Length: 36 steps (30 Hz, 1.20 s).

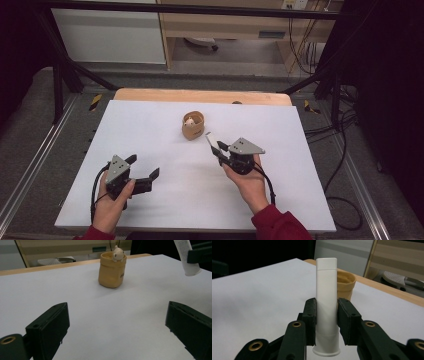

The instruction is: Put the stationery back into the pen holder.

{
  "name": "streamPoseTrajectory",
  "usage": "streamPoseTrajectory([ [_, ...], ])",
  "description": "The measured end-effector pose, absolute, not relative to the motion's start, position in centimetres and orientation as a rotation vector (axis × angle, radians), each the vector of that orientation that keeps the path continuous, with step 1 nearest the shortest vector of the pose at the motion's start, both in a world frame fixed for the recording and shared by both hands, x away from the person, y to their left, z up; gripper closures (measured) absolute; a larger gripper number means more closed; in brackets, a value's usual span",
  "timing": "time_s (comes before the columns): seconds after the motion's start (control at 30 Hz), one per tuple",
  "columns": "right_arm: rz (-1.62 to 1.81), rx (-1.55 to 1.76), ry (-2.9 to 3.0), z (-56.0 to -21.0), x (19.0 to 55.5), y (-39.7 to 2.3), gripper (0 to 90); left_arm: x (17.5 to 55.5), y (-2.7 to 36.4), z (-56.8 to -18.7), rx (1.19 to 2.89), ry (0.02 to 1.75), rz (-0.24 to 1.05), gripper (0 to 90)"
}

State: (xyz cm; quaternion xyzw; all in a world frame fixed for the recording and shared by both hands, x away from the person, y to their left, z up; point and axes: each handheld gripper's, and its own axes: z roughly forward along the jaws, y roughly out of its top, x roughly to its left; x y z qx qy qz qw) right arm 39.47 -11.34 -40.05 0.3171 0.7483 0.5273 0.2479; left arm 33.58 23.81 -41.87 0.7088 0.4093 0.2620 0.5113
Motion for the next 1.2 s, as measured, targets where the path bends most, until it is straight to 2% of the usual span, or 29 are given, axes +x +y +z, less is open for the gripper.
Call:
streamPoseTrajectory([
  [0.7, 1.543, 0.986, 1.971, -36.7, 48.4, -8.7, 69.4, 34.0, 24.2, -42.2, 1.686, 1.029, 0.585, 5.8],
  [1.2, 1.596, 1.028, 1.947, -36.2, 52.3, -7.4, 69.4, 34.1, 24.3, -42.3, 1.685, 1.033, 0.574, 6.0],
])
